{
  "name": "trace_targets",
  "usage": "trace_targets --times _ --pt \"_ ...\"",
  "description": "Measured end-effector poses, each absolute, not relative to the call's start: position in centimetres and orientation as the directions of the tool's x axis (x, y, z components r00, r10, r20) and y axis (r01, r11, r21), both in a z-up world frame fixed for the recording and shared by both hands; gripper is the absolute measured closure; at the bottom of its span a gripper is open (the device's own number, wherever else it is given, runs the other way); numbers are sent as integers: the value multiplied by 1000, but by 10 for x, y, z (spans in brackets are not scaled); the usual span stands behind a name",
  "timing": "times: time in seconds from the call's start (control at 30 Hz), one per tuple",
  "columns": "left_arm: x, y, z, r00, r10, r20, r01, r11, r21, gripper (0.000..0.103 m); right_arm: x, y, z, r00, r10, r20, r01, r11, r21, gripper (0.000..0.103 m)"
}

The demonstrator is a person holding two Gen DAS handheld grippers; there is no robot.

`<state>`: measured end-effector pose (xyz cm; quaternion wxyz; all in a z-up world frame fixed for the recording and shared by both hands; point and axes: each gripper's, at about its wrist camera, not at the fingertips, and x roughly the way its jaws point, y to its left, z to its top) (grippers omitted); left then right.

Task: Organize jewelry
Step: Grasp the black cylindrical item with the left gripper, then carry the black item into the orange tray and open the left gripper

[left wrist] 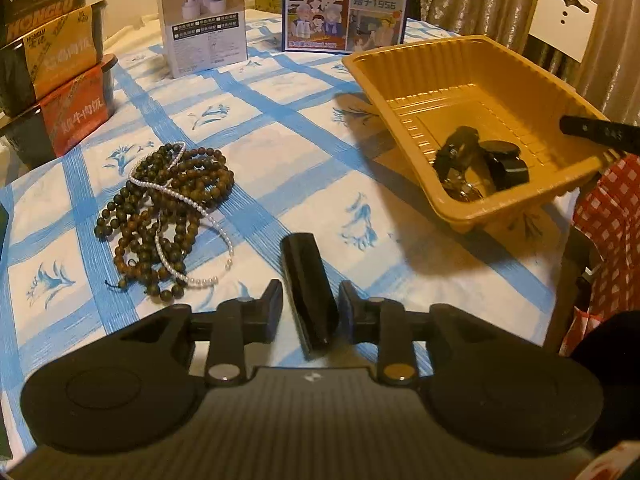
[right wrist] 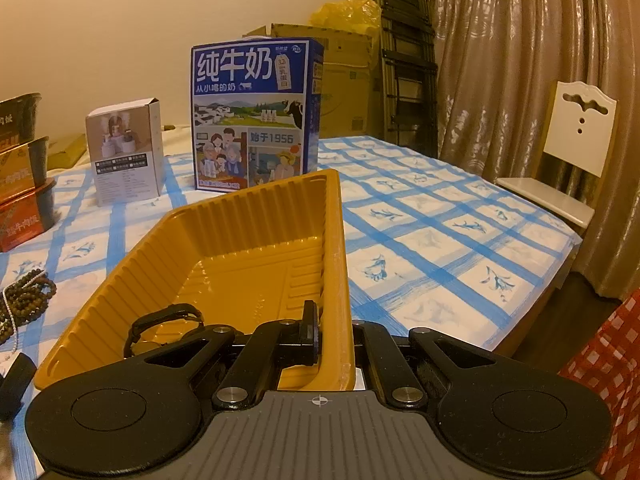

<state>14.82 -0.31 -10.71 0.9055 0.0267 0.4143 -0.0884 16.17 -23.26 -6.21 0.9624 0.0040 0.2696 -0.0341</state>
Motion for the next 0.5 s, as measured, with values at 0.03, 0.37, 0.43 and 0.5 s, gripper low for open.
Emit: trace_targets --times 0.03,0.37,0.43,0.5 --pt "151 -3 -108 638 -133 -758 177 984 -23 76 162 -233 -62 852 -63 -519 67 998 -11 100" --pt "165 -7 -112 620 -111 -777 164 986 -10 76 162 -232 -62 853 -64 -519 68 998 -12 100" --pt "165 -7 -113 623 -110 -775 167 986 -5 80 162 -233 -62 853 -64 -519 68 998 -11 100" --pt "165 -8 -112 628 -110 -770 171 985 -2 84 162 -232 -62 852 -64 -519 68 998 -11 100"
